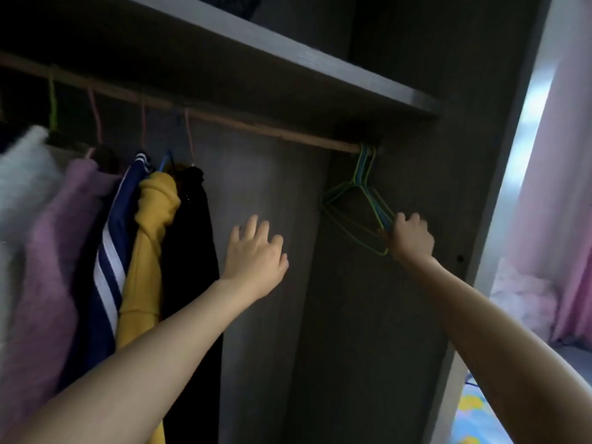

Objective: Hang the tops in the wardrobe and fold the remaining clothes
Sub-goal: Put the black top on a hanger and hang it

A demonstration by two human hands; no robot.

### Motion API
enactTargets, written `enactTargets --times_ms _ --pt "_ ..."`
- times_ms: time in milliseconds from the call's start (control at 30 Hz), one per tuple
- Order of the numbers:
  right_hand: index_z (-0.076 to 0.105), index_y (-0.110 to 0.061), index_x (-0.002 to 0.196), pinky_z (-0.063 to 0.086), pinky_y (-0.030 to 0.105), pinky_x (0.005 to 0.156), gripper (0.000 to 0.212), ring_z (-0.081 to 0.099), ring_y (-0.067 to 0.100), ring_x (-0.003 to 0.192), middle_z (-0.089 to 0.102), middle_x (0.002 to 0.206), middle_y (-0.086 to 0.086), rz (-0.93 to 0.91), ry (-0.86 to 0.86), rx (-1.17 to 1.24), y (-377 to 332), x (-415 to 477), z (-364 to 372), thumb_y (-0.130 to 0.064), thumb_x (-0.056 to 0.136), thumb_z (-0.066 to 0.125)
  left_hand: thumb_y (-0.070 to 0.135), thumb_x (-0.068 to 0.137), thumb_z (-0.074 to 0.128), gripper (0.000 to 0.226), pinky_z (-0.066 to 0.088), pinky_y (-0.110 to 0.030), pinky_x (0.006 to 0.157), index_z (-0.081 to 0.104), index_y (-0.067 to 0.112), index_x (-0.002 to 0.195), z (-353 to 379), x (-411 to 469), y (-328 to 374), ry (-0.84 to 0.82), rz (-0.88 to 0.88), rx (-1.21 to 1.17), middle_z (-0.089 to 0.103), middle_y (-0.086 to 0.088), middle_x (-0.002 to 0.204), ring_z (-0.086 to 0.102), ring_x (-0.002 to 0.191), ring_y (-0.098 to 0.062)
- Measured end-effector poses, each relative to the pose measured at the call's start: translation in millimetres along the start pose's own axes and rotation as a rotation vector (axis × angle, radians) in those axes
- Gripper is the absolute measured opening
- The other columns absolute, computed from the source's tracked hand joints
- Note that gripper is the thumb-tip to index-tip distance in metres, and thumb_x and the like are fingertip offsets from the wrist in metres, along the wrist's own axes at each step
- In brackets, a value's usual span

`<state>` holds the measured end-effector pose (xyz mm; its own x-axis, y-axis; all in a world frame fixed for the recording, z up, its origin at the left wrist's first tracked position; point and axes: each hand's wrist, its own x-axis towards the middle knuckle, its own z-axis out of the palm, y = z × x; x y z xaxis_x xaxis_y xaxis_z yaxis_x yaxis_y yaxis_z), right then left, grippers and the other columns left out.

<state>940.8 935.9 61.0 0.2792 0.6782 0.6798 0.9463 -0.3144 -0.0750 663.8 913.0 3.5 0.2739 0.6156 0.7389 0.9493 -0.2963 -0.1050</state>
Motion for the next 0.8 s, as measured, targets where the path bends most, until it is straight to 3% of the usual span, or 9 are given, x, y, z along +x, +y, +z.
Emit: enactTargets --times_ms 167,400,533,600,700,800 --pt "0.046 -0.005 0.117 0.038 0.033 0.066 0.026 0.060 0.034 0.100 0.061 0.110 0.014 -0.017 -0.111 -0.160 7 -5 8 -0.012 0.092 0.046 0.040 0.097 0.035 0.042 0.024 -0.043 0.105 0.052 0.014 0.125 13 29 10 0.004 0.072 -0.097 0.037 -0.012 0.144 0.020 0.137 -0.031" --pt "0.042 -0.004 0.116 0.044 0.036 0.067 0.023 0.062 0.034 0.100 0.058 0.113 0.014 -0.003 -0.013 -0.305 -7 5 -2 -0.004 0.093 0.039 0.040 0.096 0.036 0.043 0.025 -0.043 0.105 0.051 0.016 0.128 31 51 20 -0.019 0.139 -0.236 0.037 -0.009 0.144 0.021 0.137 -0.029" --pt "0.045 -0.002 0.109 0.040 0.037 0.068 0.018 0.060 0.038 0.097 0.062 0.107 0.019 0.060 -0.008 -0.173 -6 13 -9 -0.002 0.091 0.040 0.040 0.096 0.037 0.042 0.026 -0.041 0.103 0.051 0.016 0.127 42 55 21 -0.043 0.133 -0.321 0.038 -0.008 0.143 0.023 0.135 -0.026" --pt "0.049 -0.002 0.106 0.036 0.036 0.067 0.017 0.058 0.039 0.096 0.062 0.105 0.022 0.077 0.042 -0.063 -8 16 -14 -0.011 0.097 0.038 0.040 0.097 0.036 0.042 0.026 -0.041 0.104 0.050 0.017 0.129 45 56 22 -0.078 0.112 -0.377 0.037 -0.007 0.143 0.023 0.134 -0.025" --pt "0.053 -0.003 0.102 0.035 0.035 0.066 0.033 0.058 0.040 0.094 0.062 0.103 0.024 0.137 0.086 0.100 -16 17 -18 -0.028 0.102 0.032 0.040 0.097 0.037 0.041 0.026 -0.040 0.104 0.048 0.018 0.130 49 58 24 -0.104 0.079 -0.451 0.037 -0.005 0.142 0.024 0.133 -0.024" --pt "0.053 -0.003 0.099 0.034 0.034 0.066 0.033 0.057 0.039 0.091 0.062 0.100 0.024 0.186 0.108 0.192 -23 16 -22 -0.029 0.102 0.033 0.040 0.097 0.038 0.041 0.025 -0.042 0.106 0.048 0.019 0.131 49 58 29 -0.125 0.071 -0.500 0.036 -0.005 0.143 0.022 0.135 -0.023"
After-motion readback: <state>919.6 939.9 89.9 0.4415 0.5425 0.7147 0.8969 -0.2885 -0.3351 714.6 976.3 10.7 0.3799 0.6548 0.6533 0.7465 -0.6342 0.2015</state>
